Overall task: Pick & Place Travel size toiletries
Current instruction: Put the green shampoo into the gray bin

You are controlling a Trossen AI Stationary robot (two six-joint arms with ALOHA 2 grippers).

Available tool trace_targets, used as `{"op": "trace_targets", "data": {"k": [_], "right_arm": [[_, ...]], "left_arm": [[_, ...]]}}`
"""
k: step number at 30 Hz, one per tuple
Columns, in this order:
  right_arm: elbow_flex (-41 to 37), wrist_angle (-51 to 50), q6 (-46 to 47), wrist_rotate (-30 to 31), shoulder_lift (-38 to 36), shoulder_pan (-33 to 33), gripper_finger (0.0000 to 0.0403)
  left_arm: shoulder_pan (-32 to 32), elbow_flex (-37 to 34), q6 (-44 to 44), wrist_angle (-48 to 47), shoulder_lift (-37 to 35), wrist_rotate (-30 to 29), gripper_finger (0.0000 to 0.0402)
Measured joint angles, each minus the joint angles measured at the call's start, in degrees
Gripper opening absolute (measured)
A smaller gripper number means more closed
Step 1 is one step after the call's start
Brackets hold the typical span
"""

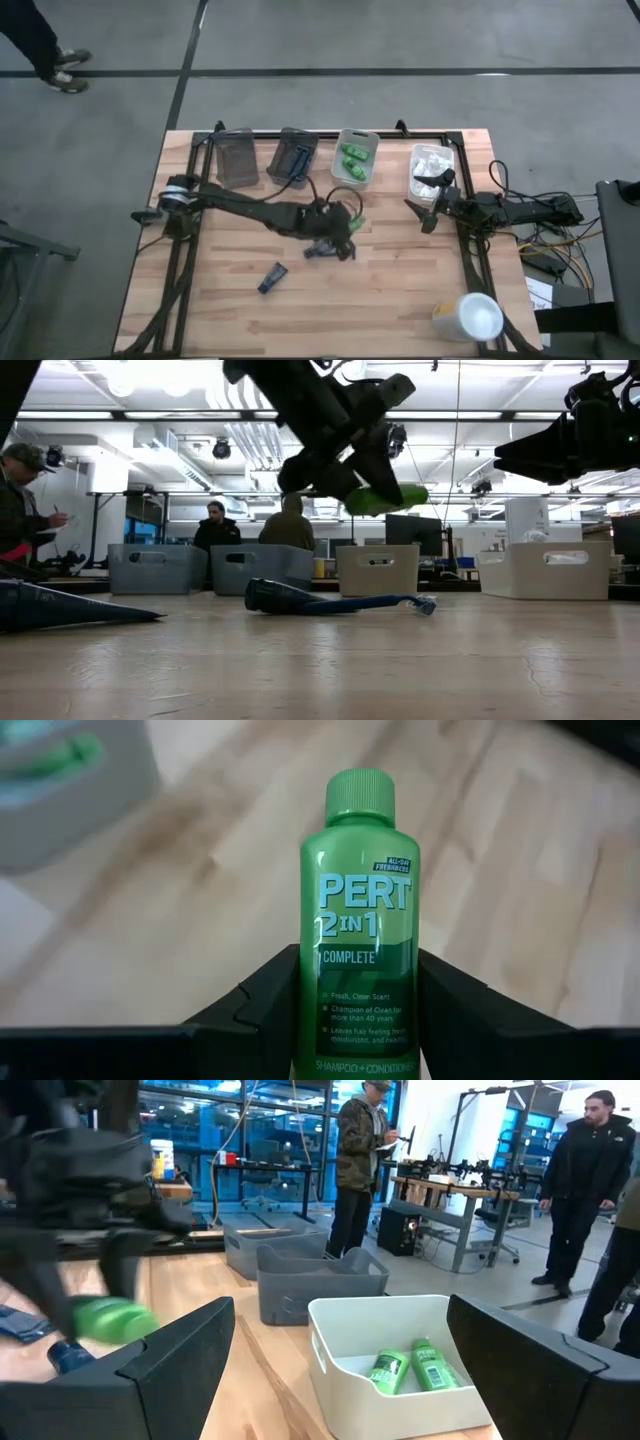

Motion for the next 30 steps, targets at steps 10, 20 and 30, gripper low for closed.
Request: {"op": "trace_targets", "data": {"k": [10,20,30], "right_arm": [[0.0,0.0,0.0,0.0,0.0,0.0,0.0364],[0.0,0.0,0.1,0.0,0.0,0.0,0.0364],[0.0,0.0,0.0,0.0,0.0,0.0,0.0364]], "left_arm": [[6.5,4.6,4.7,0.0,0.0,0.0,0.0165],[11.6,6.3,10.6,1.3,0.0,-0.1,0.0165],[16.4,6.3,14.6,5.7,0.0,0.7,0.0165]]}}
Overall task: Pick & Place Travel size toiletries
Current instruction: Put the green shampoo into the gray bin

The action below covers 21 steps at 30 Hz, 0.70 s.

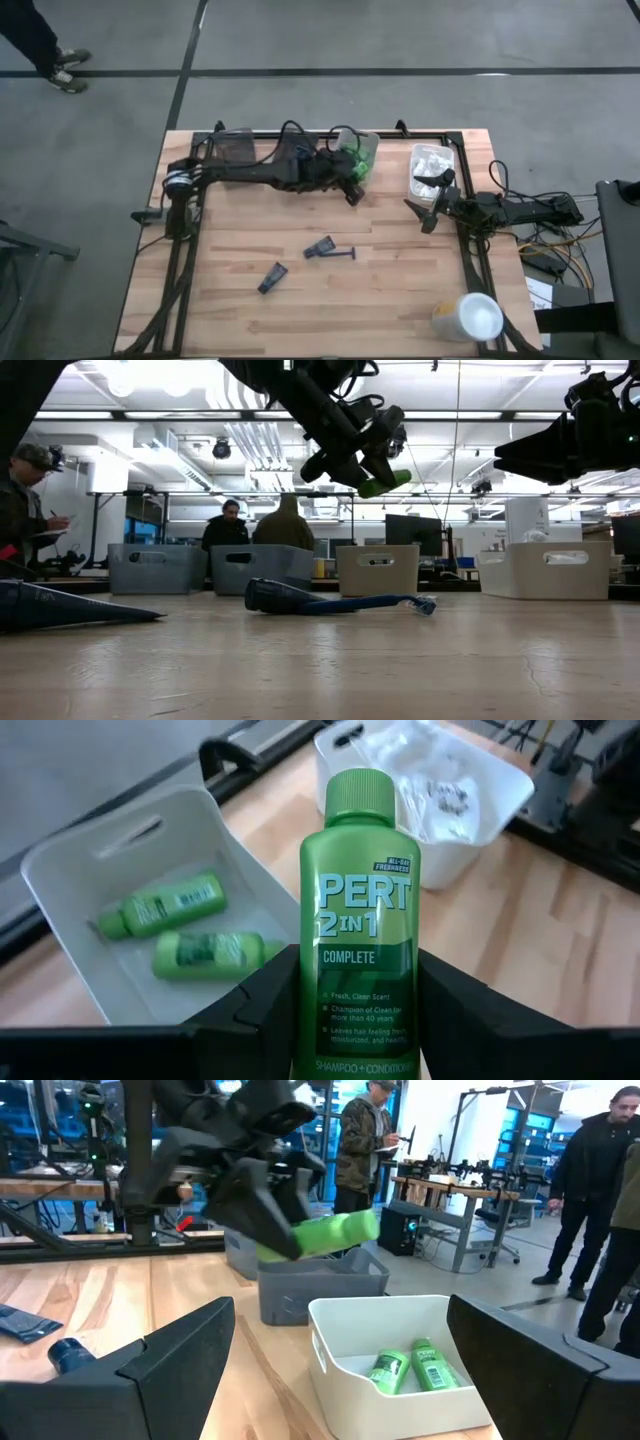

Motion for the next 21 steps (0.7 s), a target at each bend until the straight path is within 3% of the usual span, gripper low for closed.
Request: {"op": "trace_targets", "data": {"k": [21], "right_arm": [[0.0,0.0,0.0,0.0,0.0,0.0,0.0364]], "left_arm": [[8.2,0.3,2.9,4.4,2.2,3.1,0.0165]]}}
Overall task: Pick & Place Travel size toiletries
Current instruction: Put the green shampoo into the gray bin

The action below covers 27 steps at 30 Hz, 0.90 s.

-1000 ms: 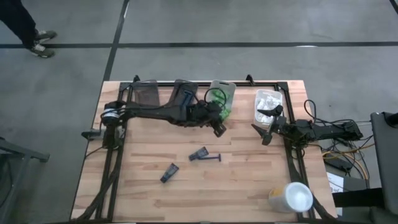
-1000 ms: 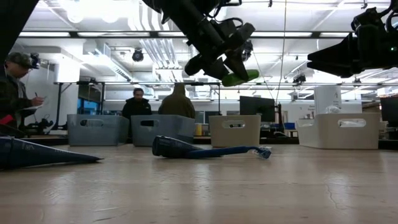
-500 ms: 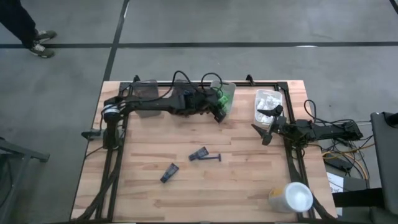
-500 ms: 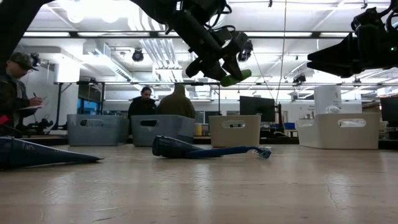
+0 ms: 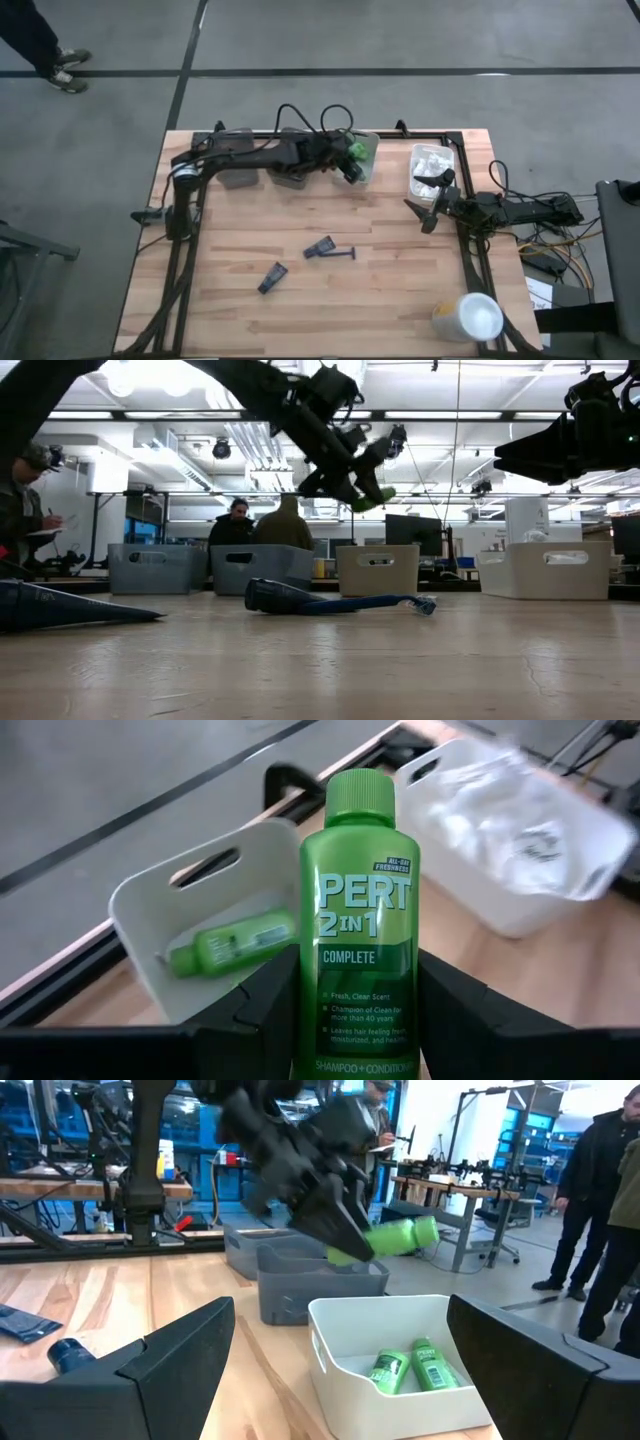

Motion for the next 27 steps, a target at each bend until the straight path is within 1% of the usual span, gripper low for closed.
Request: {"op": "trace_targets", "data": {"k": [4,8,18,27], "right_arm": [[0.0,0.0,0.0,0.0,0.0,0.0,0.0364],[0.0,0.0,0.1,0.0,0.0,0.0,0.0364],[0.0,0.0,0.0,0.0,0.0,0.0,0.0364],[0.0,0.0,0.1,0.0,0.0,0.0,0.0364]], "left_arm": [[1.6,-0.1,-0.1,-0.3,1.9,0.2,0.0165],[2.8,-0.1,-0.6,0.0,3.9,2.8,0.0165],[3.3,0.1,-0.6,0.2,8.7,4.9,0.0170],[3.5,0.2,0.6,0.4,9.2,4.9,0.0190]]}}
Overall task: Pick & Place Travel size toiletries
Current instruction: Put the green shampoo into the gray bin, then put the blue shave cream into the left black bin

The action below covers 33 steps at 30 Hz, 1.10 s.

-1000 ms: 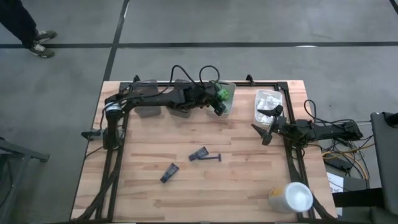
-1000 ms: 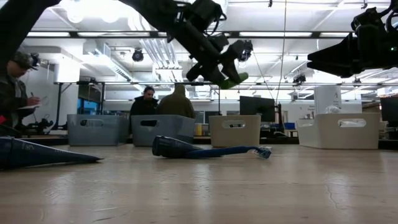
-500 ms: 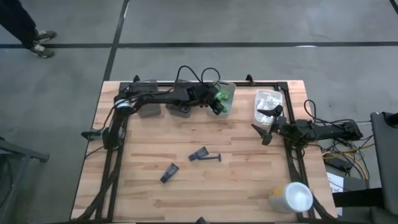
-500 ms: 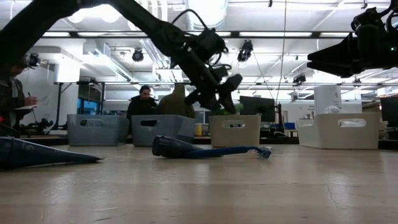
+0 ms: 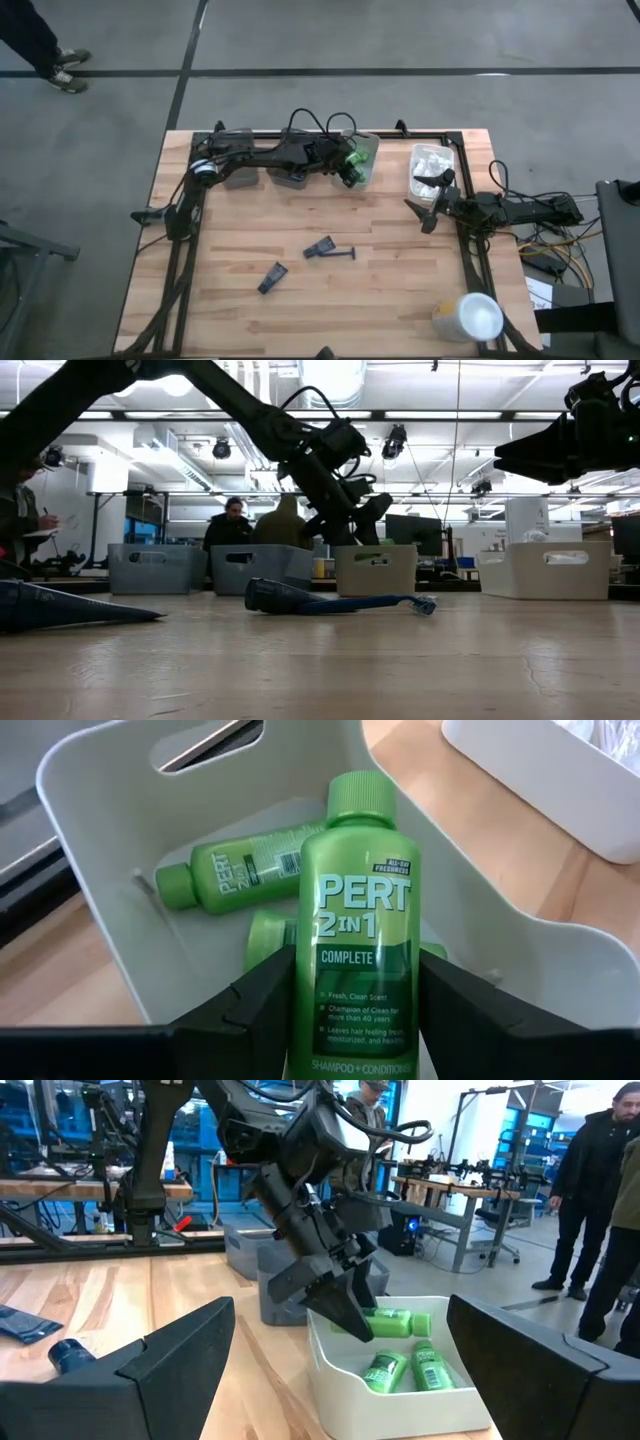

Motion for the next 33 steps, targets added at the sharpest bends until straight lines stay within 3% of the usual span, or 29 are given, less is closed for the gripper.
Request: {"op": "trace_targets", "data": {"k": [13,22,33], "right_arm": [[0.0,0.0,0.0,0.0,0.0,0.0,0.0364],[0.0,0.0,0.0,0.0,0.0,0.0,0.0364],[0.0,0.0,0.0,0.0,0.0,0.0,0.0364]], "left_arm": [[1.5,7.2,5.3,-0.7,0.0,0.0,0.0194],[2.1,8.8,5.3,-7.4,0.0,-0.4,0.0231],[2.1,10.7,4.0,-7.5,-0.2,-0.7,0.0254]]}}
